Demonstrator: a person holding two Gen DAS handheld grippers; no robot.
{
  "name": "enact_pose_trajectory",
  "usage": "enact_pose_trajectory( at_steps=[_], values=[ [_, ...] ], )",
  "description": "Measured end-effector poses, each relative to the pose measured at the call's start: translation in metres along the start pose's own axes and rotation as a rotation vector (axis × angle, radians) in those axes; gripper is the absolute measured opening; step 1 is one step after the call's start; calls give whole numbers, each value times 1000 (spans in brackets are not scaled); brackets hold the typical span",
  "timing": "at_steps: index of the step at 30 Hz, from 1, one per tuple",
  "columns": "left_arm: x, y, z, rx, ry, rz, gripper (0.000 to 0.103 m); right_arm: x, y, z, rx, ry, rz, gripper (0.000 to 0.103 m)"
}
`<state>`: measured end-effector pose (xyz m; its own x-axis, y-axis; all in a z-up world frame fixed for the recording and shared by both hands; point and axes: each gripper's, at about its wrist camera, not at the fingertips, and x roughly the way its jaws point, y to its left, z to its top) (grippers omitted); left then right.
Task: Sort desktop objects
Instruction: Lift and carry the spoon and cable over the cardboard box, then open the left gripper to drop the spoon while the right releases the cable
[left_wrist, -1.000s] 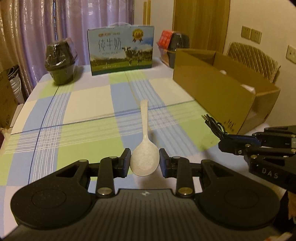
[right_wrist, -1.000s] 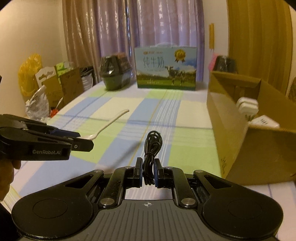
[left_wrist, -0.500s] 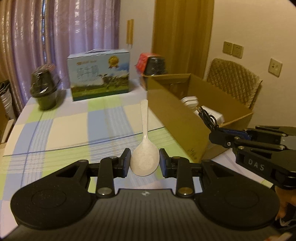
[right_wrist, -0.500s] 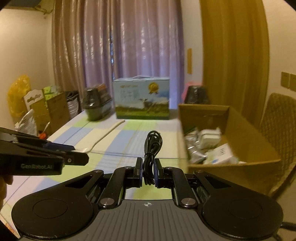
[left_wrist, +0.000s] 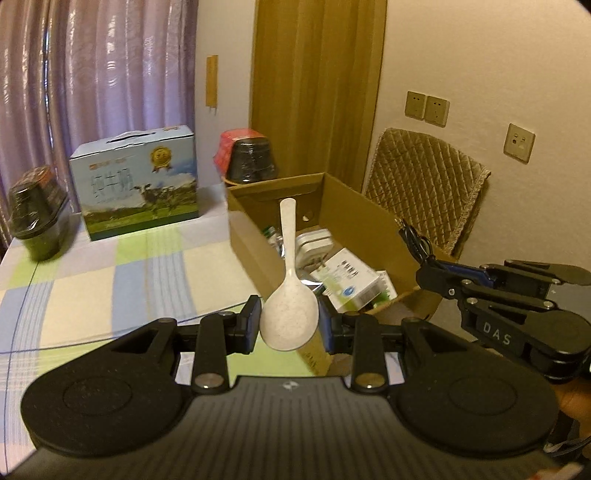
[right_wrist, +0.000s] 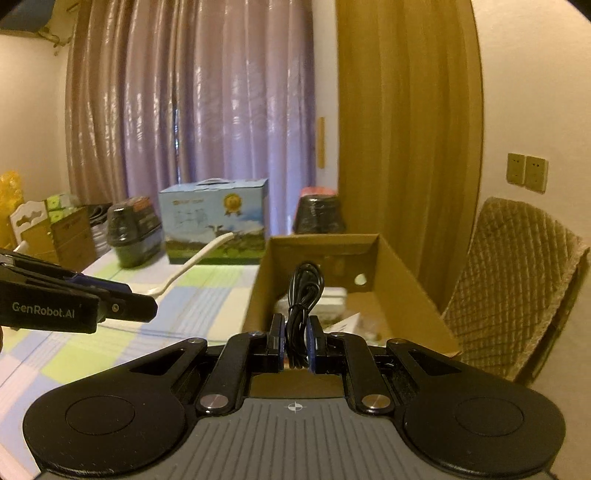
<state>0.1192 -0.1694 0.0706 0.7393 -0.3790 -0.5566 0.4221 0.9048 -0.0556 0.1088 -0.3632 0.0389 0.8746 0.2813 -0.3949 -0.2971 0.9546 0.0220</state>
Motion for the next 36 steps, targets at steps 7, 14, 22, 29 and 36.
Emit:
enact_pose_trajectory(
  at_steps=[7,14,22,29,36],
  values=[
    [28,-18,15,1,12,-10,27,8,-29,7,-1,-9,-13,8],
    [53,-31,25,3,27,-30,27,19,-57,13,20,-12,-35,8],
    [77,-34,29,-13,51,-46,27,32,-71,17,24,-5,-47,8],
    [89,-30,31,-27,60,-52,27,40,-75,18,21,-3,-44,8],
    [108,-33,37,-15,44,-42,33,48,-80,23,18,-4,-48,8]
  ],
)
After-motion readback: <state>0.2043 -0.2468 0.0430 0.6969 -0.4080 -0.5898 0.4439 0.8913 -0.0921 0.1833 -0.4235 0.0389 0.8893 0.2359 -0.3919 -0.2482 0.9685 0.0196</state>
